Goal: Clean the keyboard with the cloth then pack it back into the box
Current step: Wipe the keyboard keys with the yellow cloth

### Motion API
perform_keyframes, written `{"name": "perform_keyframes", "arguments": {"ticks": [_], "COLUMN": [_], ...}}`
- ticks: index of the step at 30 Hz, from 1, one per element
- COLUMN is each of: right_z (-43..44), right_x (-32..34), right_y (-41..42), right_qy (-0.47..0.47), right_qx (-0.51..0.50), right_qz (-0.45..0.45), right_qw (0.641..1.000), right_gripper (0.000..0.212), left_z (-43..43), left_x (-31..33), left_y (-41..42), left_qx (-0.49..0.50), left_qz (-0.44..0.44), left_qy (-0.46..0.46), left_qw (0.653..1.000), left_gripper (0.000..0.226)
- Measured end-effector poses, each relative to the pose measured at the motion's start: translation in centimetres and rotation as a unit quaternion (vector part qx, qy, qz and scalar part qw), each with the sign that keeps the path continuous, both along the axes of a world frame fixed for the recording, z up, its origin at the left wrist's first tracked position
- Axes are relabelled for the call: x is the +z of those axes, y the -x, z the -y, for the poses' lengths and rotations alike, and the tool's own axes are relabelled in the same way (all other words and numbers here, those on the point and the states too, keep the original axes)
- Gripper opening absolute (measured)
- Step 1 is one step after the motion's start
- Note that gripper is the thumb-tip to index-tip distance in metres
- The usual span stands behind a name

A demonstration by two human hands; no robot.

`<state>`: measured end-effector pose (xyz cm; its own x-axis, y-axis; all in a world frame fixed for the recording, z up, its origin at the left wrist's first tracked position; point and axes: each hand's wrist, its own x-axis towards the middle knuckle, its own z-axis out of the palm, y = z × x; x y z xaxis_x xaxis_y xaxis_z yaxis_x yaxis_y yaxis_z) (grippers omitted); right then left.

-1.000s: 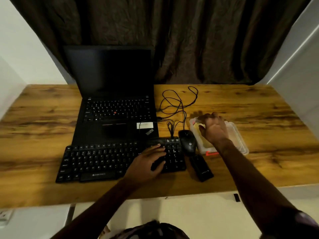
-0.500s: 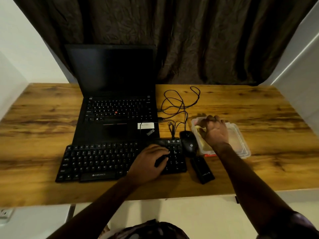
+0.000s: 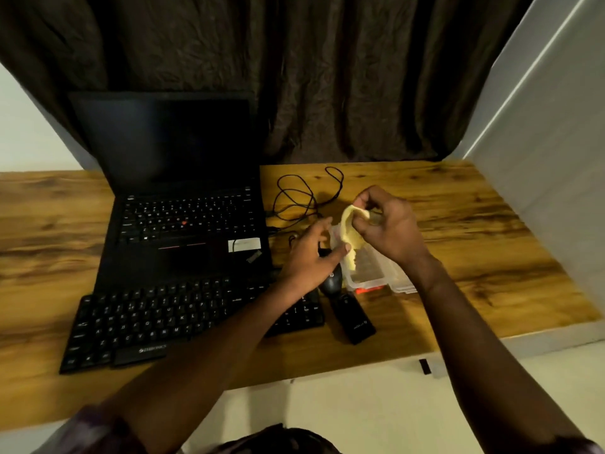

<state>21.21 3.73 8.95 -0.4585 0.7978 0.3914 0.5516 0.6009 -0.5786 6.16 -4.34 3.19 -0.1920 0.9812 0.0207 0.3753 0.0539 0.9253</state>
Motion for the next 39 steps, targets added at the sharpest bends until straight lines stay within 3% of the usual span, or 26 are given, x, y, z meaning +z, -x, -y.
{"name": "perform_keyframes", "arguments": {"ticks": [3, 8, 12, 17, 21, 26, 29, 31, 34, 37, 39], "right_z": [0.3, 0.1, 1.2, 5.0, 9.0, 12.6, 14.2, 15.2, 16.3, 17.3, 18.6], "right_x": [1.7, 2.0, 0.5, -2.4, -4.3, -5.9, -5.8, -5.6, -5.7, -6.1, -6.2], "right_y": [0.9, 3.3, 6.2, 10.0, 13.0, 17.6, 20.6, 22.5, 24.8, 26.9, 28.5], "right_qy": [0.053, 0.117, 0.192, 0.418, 0.483, 0.446, 0.427, 0.436, 0.465, 0.493, 0.53], "right_qx": [0.016, 0.04, 0.006, -0.007, 0.118, 0.162, 0.117, 0.097, 0.072, 0.046, 0.068], "right_qz": [-0.083, -0.172, -0.221, -0.281, -0.268, -0.23, -0.294, -0.311, -0.321, -0.342, -0.383], "right_qw": [0.995, 0.977, 0.956, 0.864, 0.825, 0.85, 0.847, 0.839, 0.822, 0.799, 0.753], "right_gripper": [0.011, 0.014, 0.03, 0.041, 0.044, 0.057, 0.033, 0.015, 0.008, 0.017, 0.026], "left_z": [-0.2, 1.8, 4.1, 6.6, 8.5, 11.0, 12.2, 13.1, 14.3, 15.4, 16.1], "left_x": [1.0, 1.8, 2.6, 2.3, 1.8, 1.4, 0.8, 0.3, -0.2, -0.8, -1.3], "left_y": [0.3, 2.8, 5.5, 9.5, 13.3, 17.7, 20.1, 22.0, 24.4, 26.7, 27.9], "left_qx": [0.019, 0.056, 0.038, 0.092, 0.128, 0.143, 0.163, 0.179, 0.189, 0.212, 0.225], "left_qz": [0.028, 0.065, 0.153, 0.253, 0.29, 0.318, 0.302, 0.29, 0.283, 0.271, 0.281], "left_qy": [-0.027, -0.044, -0.021, -0.032, -0.034, -0.042, -0.052, -0.056, -0.043, -0.033, -0.038], "left_qw": [0.999, 0.995, 0.987, 0.962, 0.948, 0.936, 0.938, 0.938, 0.939, 0.938, 0.932], "left_gripper": [0.033, 0.029, 0.023, 0.033, 0.029, 0.02, 0.023, 0.027, 0.022, 0.031, 0.038]}}
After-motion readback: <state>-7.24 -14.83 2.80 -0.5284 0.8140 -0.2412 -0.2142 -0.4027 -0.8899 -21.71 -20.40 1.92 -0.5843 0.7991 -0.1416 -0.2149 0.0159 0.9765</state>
